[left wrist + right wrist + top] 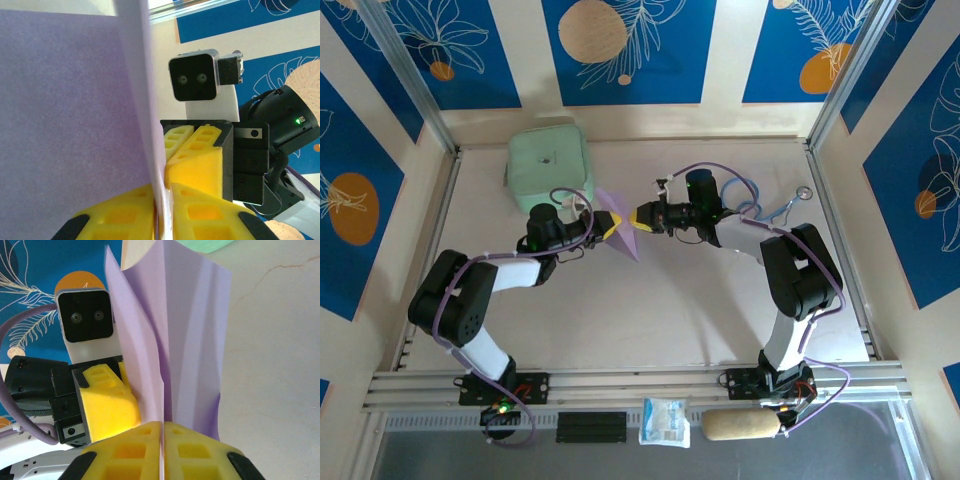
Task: Fold a paper plane with a square sheet of paper (pick it up from the middle)
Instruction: Turn over the paper at the center of the table.
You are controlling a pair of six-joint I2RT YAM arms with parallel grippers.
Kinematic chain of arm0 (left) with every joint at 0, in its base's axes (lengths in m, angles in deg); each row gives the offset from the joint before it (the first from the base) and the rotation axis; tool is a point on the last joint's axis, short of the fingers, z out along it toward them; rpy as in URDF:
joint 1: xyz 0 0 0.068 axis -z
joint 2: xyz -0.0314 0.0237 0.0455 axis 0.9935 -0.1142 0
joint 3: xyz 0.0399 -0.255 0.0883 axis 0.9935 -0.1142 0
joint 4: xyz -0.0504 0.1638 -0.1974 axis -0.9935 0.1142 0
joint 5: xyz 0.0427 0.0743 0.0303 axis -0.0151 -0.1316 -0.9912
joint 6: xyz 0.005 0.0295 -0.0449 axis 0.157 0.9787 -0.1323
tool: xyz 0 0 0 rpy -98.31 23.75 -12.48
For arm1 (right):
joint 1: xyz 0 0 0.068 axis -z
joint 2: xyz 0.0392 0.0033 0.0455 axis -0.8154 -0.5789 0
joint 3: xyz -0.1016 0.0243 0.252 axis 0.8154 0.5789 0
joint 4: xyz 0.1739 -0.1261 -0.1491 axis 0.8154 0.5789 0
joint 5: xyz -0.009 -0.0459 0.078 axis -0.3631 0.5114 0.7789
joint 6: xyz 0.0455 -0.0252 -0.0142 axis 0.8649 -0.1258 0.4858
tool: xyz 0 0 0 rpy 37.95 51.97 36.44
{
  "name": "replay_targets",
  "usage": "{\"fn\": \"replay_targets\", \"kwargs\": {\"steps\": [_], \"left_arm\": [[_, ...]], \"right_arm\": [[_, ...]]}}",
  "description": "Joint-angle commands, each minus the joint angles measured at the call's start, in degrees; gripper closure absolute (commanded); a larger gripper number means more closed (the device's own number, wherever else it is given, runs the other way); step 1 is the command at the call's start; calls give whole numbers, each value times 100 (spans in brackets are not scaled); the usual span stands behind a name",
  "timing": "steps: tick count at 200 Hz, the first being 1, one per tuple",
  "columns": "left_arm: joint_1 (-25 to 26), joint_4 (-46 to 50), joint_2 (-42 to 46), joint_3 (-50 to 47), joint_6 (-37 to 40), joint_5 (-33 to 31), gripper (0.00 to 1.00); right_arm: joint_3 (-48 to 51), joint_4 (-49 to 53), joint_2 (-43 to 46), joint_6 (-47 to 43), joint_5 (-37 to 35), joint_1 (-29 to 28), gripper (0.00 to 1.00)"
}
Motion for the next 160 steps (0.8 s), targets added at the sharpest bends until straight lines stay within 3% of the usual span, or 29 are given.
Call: {"fn": "replay_targets", "kwargs": {"steps": [1,24,62,92,127,160], "left_arm": [[33,5,-66,74,139,-37,87],[22,162,-40,74,241,-56,88],[-20,727,88,130,601,-109,89],[-31,2679,466,458,1663,-461,90],[89,6499,906,1593,3722,-2147,90],[394,8543,690,2763,4826,-4064,90]], "right_arm": [[120,423,325,-204,-189,62,80],[189,842,616,-463,-588,149,67],[288,1522,1061,-882,-1380,256,62],[458,1953,1430,-1125,-2166,293,60],[556,2464,1838,-1498,-2886,303,59],[680,2743,2153,-1641,-3438,354,58]]}}
